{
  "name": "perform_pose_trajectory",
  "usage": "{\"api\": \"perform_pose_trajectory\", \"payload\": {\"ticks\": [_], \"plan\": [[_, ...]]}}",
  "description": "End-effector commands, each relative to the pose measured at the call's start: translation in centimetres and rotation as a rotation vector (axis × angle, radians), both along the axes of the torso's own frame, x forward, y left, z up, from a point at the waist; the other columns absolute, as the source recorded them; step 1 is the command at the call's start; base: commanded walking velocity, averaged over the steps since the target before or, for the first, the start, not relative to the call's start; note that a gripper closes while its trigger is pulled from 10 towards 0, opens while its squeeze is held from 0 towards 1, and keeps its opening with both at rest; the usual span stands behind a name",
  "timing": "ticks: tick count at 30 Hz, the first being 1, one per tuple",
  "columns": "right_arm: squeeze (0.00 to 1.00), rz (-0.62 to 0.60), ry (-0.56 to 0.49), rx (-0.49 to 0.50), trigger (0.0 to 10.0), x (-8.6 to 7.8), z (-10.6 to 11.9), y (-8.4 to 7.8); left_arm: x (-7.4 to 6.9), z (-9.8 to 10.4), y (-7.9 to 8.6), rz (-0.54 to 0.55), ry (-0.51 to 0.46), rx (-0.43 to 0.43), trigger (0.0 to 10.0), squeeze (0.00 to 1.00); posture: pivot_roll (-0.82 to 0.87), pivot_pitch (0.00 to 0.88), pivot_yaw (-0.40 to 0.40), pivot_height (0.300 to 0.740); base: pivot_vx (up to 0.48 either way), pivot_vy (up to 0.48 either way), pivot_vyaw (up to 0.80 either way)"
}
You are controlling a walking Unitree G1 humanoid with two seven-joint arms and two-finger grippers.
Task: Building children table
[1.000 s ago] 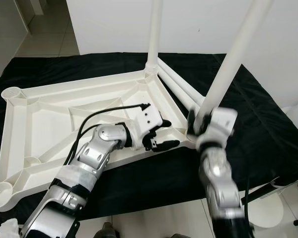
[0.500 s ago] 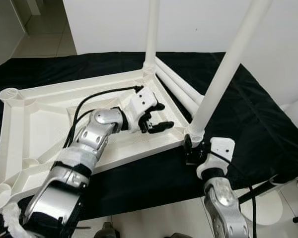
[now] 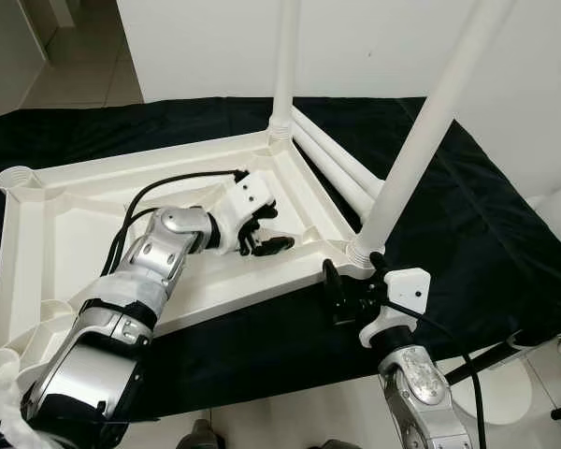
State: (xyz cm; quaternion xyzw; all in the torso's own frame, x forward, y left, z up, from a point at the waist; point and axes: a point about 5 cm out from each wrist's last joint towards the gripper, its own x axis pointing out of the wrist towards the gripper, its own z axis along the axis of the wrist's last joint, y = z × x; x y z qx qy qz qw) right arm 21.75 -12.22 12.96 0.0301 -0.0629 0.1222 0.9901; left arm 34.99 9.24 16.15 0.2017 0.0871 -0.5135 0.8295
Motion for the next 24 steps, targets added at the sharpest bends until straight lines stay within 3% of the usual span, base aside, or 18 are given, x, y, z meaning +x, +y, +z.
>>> {"api": "perform_pose_trajectory", "payload": {"ticks": [1,2,10,11,18,24], "plan": [[0.00,0.009,-0.015,0.011,4.3,-0.1,0.3,-0.4,0.0,-0.1,0.1,0.037,-0.020,0.015,10.0,0.00,-0.02,0.013,0.001,0.740,0.000,0.000,0.00],[0.00,0.006,-0.015,0.010,0.0,0.0,0.3,-0.8,-0.1,-0.2,0.1,0.032,-0.015,0.014,10.0,0.00,-0.02,0.013,0.001,0.740,0.000,0.000,0.00],[0.00,0.056,0.030,-0.024,0.0,-0.9,-0.5,-2.2,-0.5,-0.5,1.0,0.029,0.044,0.027,10.0,0.00,-0.02,0.007,-0.008,0.740,0.000,0.000,0.00],[0.00,0.062,0.042,-0.023,10.0,-1.2,-0.8,-2.4,-0.6,-0.5,1.1,0.026,0.050,0.027,10.0,0.00,-0.02,0.007,-0.008,0.740,0.000,0.000,0.00],[0.00,0.049,0.063,-0.041,10.0,-1.5,-1.1,-3.8,-1.8,-1.9,2.0,-0.033,0.125,0.092,10.0,0.00,-0.02,0.004,-0.003,0.740,0.000,0.000,0.00],[0.00,0.044,0.058,-0.041,10.0,-1.4,-1.1,-3.8,-2.3,-2.4,2.1,-0.050,0.148,0.117,10.0,0.00,-0.03,0.002,0.000,0.740,0.000,0.000,0.00]]}}
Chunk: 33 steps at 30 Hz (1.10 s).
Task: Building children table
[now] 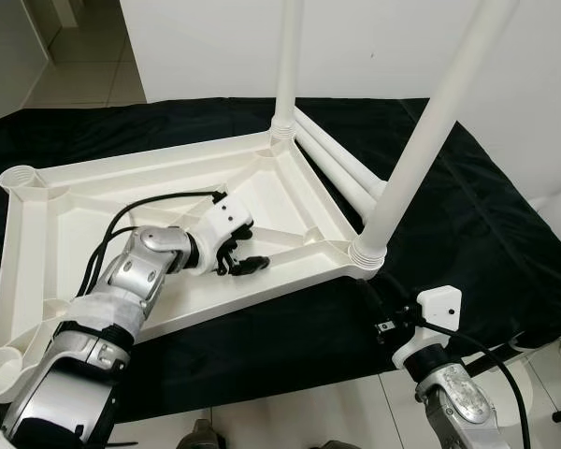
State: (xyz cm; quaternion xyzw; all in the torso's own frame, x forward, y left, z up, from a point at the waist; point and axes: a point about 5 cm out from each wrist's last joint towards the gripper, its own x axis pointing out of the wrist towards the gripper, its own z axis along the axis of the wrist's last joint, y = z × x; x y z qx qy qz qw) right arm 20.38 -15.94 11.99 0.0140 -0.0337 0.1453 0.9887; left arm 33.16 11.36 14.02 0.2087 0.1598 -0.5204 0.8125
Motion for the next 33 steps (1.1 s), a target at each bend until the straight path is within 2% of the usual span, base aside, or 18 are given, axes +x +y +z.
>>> {"api": "perform_pose_trajectory", "payload": {"ticks": [1,2,3,7,8,9,11,12,13,14,15,17,18,21,31,32,33], "plan": [[0.00,-0.002,0.007,0.000,10.0,0.0,-0.2,-0.1,-0.6,-0.5,0.0,-0.053,0.035,0.038,8.5,0.00,-0.03,0.002,0.000,0.740,0.000,0.000,0.00],[0.00,-0.002,0.007,0.000,10.0,0.0,-0.2,-0.1,-0.6,-0.5,0.0,-0.053,0.035,0.038,8.5,0.00,-0.03,0.002,0.000,0.740,0.000,0.000,0.00],[0.00,0.002,0.008,-0.001,10.0,0.0,-0.2,-0.1,-0.7,-0.8,0.0,-0.053,0.043,0.046,10.0,0.00,-0.03,0.005,-0.001,0.740,0.000,0.000,0.00],[0.00,0.003,0.009,-0.009,10.0,0.0,-0.2,-0.1,-0.5,-1.0,-0.1,-0.025,0.039,0.057,10.0,0.00,-0.03,0.007,-0.001,0.740,0.000,0.000,0.00],[0.00,0.003,0.008,-0.012,10.0,0.1,-0.2,-0.2,-0.1,-1.2,-0.1,0.021,0.027,0.075,4.7,0.00,-0.03,0.013,-0.001,0.740,0.000,0.000,0.00],[0.00,0.002,0.008,-0.013,10.0,0.2,-0.2,-0.2,0.3,-1.3,0.0,0.070,0.023,0.089,3.5,0.00,-0.03,0.015,0.000,0.740,0.000,0.000,0.00],[0.00,0.002,0.007,-0.013,10.0,0.2,-0.1,-0.2,0.5,-1.4,0.0,0.101,0.022,0.098,3.5,0.00,-0.03,0.017,0.001,0.740,0.000,0.000,0.00],[0.00,0.001,0.005,-0.013,10.0,0.3,-0.1,-0.2,0.8,-1.7,0.1,0.146,0.019,0.115,0.0,0.00,-0.03,0.019,0.001,0.740,0.000,0.000,0.00],[0.00,0.001,0.005,-0.013,10.0,0.3,-0.1,-0.2,0.8,-1.7,0.1,0.146,0.019,0.115,0.0,0.00,-0.03,0.019,0.001,0.740,0.000,0.000,0.00],[0.00,-0.005,0.001,-0.013,10.0,0.4,0.0,-0.2,1.2,-1.8,0.2,0.207,0.014,0.119,0.0,0.00,-0.03,0.022,0.002,0.740,0.000,0.000,0.00],[0.00,-0.005,0.001,-0.013,10.0,0.4,0.0,-0.2,1.2,-1.8,0.2,0.207,0.014,0.119,0.0,0.00,-0.03,0.022,0.002,0.740,0.000,0.000,0.00],[0.00,-0.012,-0.003,-0.015,10.0,0.6,0.0,-0.2,1.8,-1.8,0.3,0.293,0.004,0.123,0.0,0.00,-0.03,0.023,0.002,0.740,0.000,0.000,0.00],[0.00,-0.012,-0.003,-0.015,10.0,0.6,0.0,-0.2,1.8,-1.8,0.3,0.293,0.004,0.123,0.0,0.00,-0.03,0.023,0.002,0.740,0.000,0.000,0.00],[0.00,-0.015,-0.006,-0.014,10.0,0.8,0.1,-0.1,2.6,-1.5,0.4,0.383,-0.022,0.113,0.0,0.00,-0.03,0.024,0.002,0.740,0.000,0.000,0.00],[0.00,-0.015,-0.021,-0.015,10.0,1.4,0.4,0.0,4.1,-0.2,-0.5,0.490,-0.085,0.057,0.0,0.00,-0.03,0.022,-0.003,0.740,0.000,0.000,0.00],[0.00,-0.016,-0.025,-0.014,10.0,1.5,0.5,0.1,4.7,0.2,-0.2,0.550,-0.114,0.050,0.6,0.00,-0.03,0.021,-0.002,0.740,0.000,0.000,0.00],[0.00,-0.016,-0.025,-0.014,10.0,1.5,0.5,0.1,4.7,0.2,-0.2,0.550,-0.114,0.050,0.6,0.00,-0.03,0.021,-0.002,0.740,0.000,0.000,0.00]]}}
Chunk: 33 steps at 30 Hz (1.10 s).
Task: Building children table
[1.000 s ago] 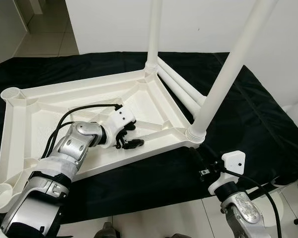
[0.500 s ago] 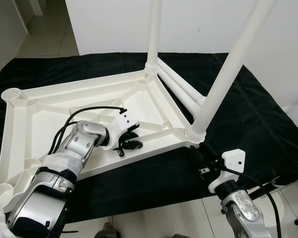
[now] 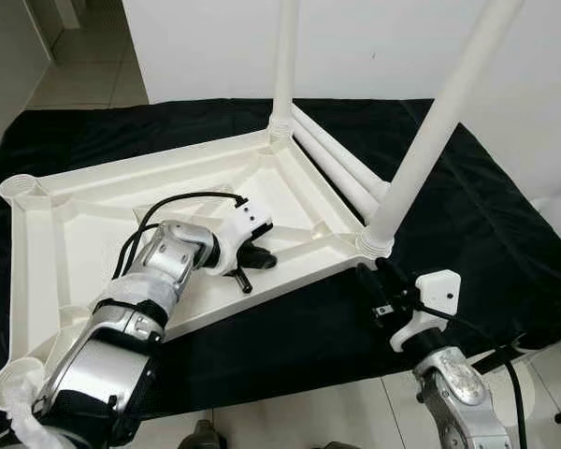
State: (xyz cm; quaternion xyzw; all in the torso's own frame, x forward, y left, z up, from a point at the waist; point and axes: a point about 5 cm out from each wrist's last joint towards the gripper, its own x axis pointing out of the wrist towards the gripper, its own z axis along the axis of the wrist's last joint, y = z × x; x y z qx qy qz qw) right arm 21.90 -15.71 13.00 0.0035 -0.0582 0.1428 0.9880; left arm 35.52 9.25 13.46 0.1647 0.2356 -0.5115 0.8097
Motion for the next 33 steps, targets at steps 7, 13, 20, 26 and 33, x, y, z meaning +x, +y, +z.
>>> {"api": "perform_pose_trajectory", "payload": {"ticks": [7,13,20,26,33], "plan": [[0.00,-0.011,0.021,0.002,10.0,0.1,-0.4,0.1,3.3,1.0,3.0,0.580,-0.323,0.120,0.0,0.00,-0.04,0.023,0.001,0.740,0.000,0.000,0.00],[0.00,-0.025,0.016,0.000,10.0,0.1,-0.3,0.0,3.7,0.9,5.0,0.627,-0.367,0.215,4.2,0.00,-0.05,0.022,0.009,0.740,0.000,0.000,0.00],[0.00,-0.029,0.014,0.005,10.0,0.2,-0.3,0.1,4.0,1.3,5.6,0.635,-0.385,0.222,10.0,0.00,-0.05,0.022,0.009,0.740,0.000,0.000,0.00],[0.00,-0.015,0.020,0.011,10.0,0.2,-0.3,0.3,4.0,1.6,4.8,0.580,-0.360,0.157,10.0,1.00,-0.05,0.025,0.005,0.740,0.000,0.000,0.00],[1.00,0.002,0.024,0.028,10.0,0.1,-0.2,0.2,4.0,2.6,3.5,0.473,-0.388,0.105,10.0,0.00,-0.04,0.026,0.003,0.740,0.000,0.000,0.00]]}}
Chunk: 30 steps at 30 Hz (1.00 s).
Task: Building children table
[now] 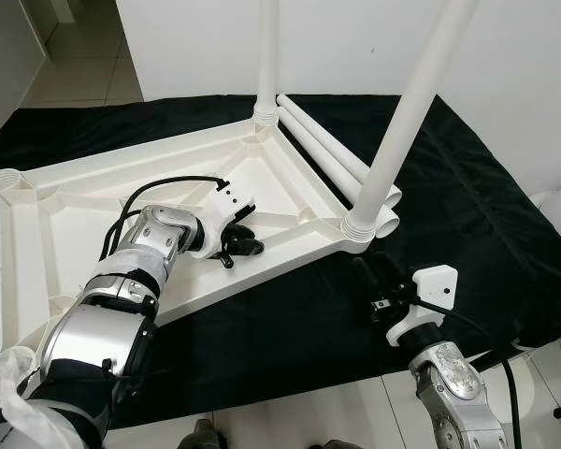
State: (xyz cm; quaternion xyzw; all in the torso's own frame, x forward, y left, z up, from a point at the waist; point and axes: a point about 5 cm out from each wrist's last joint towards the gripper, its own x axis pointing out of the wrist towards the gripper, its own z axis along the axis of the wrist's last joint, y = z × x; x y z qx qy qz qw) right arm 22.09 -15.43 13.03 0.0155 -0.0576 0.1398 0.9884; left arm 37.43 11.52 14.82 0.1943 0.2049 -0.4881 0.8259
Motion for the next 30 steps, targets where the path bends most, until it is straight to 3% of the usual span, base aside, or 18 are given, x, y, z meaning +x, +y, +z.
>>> {"api": "perform_pose_trajectory", "payload": {"ticks": [1,4,5,11,16,20,24,30], "plan": [[1.00,0.005,0.016,0.003,10.0,-0.1,-0.2,-0.1,2.1,1.6,0.8,0.413,-0.300,0.042,10.0,0.00,-0.04,0.026,0.002,0.740,0.000,0.000,0.00],[1.00,0.002,0.009,-0.001,10.0,-0.1,-0.1,-0.1,2.2,2.1,0.6,0.390,-0.304,0.004,10.0,0.00,-0.04,0.026,0.004,0.740,0.000,0.000,0.00],[0.00,0.001,0.003,0.001,10.0,-0.1,0.0,-0.1,2.2,2.7,0.4,0.377,-0.304,-0.035,10.0,0.00,-0.04,0.025,0.004,0.740,0.000,0.000,0.00],[0.00,-0.007,-0.003,0.011,10.0,-0.1,0.0,0.0,3.0,5.3,1.2,0.438,-0.324,-0.157,10.0,0.00,-0.04,0.022,0.010,0.740,0.000,0.000,0.00],[0.00,-0.012,-0.002,0.014,10.0,-0.1,-0.1,0.1,3.3,5.6,2.0,0.504,-0.358,-0.126,10.0,0.00,-0.04,0.019,0.011,0.740,0.000,0.000,0.00],[0.00,-0.034,-0.011,0.022,10.0,0.0,0.0,0.2,3.3,4.8,3.2,0.607,-0.373,-0.092,10.0,0.00,-0.04,0.019,0.010,0.740,0.000,0.000,0.00],[0.00,-0.078,-0.034,0.024,10.0,0.3,0.4,0.0,2.8,3.9,3.3,0.630,-0.360,-0.154,10.0,0.00,-0.04,0.020,0.006,0.740,0.000,0.000,0.00],[0.00,-0.087,-0.043,0.019,10.0,0.5,0.5,0.1,2.1,2.3,3.1,0.617,-0.336,-0.143,10.0,0.00,-0.03,0.023,0.005,0.740,0.000,0.000,0.00]]}}
